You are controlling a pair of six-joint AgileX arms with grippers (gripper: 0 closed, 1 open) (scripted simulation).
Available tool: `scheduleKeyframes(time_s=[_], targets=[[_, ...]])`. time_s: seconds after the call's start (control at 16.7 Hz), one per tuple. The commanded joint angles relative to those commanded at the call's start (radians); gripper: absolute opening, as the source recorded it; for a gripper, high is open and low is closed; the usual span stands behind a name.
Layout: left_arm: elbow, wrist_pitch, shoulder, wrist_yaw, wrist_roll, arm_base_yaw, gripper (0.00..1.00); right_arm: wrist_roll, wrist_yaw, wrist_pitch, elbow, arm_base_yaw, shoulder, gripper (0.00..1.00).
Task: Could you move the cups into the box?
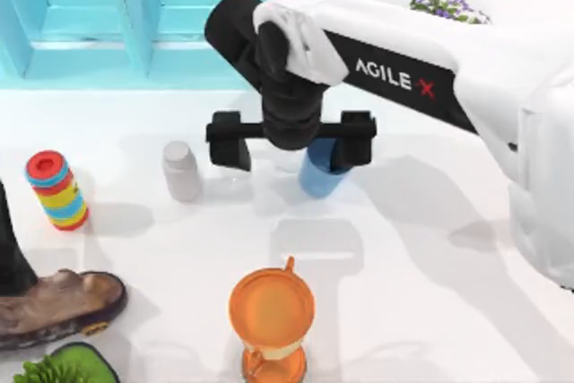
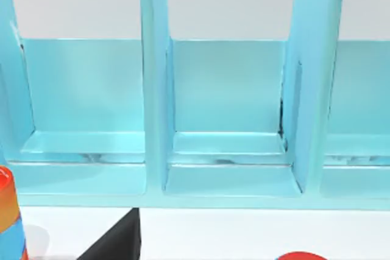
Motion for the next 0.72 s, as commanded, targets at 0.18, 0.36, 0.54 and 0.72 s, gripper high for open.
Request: scheduleKeyframes(time_s=[0.18, 0.36, 0.54, 0.72], targets=[[0.0, 0.0, 0.0, 0.0, 0.0, 0.0, 1.0, 0.0, 0.0, 0.0, 0.0, 0.0, 0.0, 1.0], [0.0, 0.0, 0.0, 0.0, 0.0, 0.0, 1.0, 0.0, 0.0, 0.0, 0.0, 0.0, 0.0, 0.77], [0.0, 0.0, 0.0, 0.0, 0.0, 0.0, 1.0, 0.0, 0.0, 0.0, 0.0, 0.0, 0.0, 0.55], [0.0, 0.0, 0.0, 0.0, 0.0, 0.0, 1.0, 0.0, 0.0, 0.0, 0.0, 0.0, 0.0, 0.32]])
